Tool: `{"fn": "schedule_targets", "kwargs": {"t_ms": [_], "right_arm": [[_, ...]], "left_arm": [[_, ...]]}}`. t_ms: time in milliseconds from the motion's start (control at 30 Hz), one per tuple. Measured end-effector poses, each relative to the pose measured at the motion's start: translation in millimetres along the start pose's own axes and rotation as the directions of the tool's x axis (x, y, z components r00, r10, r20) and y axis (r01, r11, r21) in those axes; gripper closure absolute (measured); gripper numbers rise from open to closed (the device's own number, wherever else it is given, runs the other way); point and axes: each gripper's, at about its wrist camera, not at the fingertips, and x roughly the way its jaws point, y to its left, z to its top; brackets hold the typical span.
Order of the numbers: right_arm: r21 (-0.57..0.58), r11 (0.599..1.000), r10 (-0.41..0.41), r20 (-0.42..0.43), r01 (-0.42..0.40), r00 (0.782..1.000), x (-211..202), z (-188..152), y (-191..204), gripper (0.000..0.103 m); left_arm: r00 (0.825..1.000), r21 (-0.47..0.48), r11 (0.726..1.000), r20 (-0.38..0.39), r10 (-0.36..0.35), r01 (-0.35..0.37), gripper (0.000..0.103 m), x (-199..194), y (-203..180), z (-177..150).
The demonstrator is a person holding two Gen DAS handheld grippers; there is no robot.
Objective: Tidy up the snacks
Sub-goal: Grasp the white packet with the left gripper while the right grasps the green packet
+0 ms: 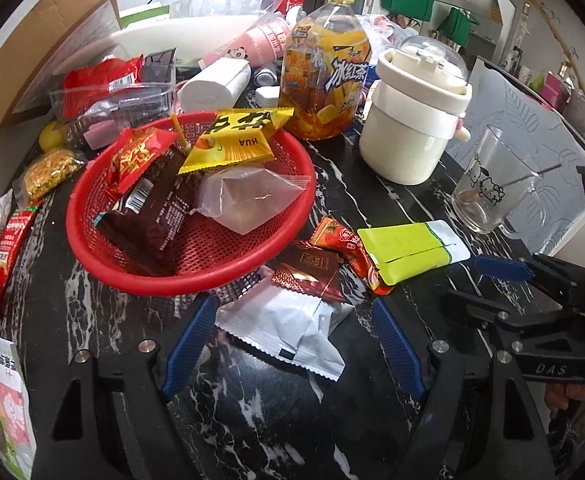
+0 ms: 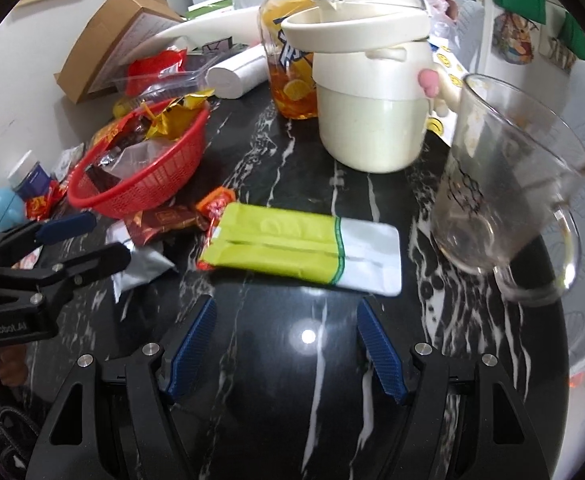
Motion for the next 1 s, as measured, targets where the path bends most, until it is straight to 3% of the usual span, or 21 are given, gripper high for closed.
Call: {"fn": "schedule_targets", "kwargs": {"t_ms": [167, 367, 633, 1000], "right_arm": [[-0.047, 0.998, 0.035, -0.007, -0.035, 0.999, 8.2, 17.3, -2.7, 0.030], [-0.203, 0.977, 0.050, -0.085, -0.066, 0.995, 24.6, 37.6, -1.7, 0.030], [-0.367, 0.916, 0.080, -0.232, -0.164, 0.969, 42.4, 53.9, 3.2, 0.030], [-0.497, 0.830, 0.082, -0.339, -0.252, 0.937, 64.5, 68.2, 11.7, 0.022]], "left_arm": [[1.000, -0.017, 1.000, -0.007, -0.013, 0.013, 0.023, 3.0, 0.4, 1.1], [1.000, -0.020, 1.000, -0.020, 0.001, -0.002, 0.023, 0.9, -1.2, 2.7], [0.998, -0.087, 0.995, -0.056, 0.033, -0.038, 0.023, 3.7, -4.4, 7.9], [0.997, -0.107, 0.993, -0.070, 0.040, -0.048, 0.023, 11.9, -4.1, 15.1]]}}
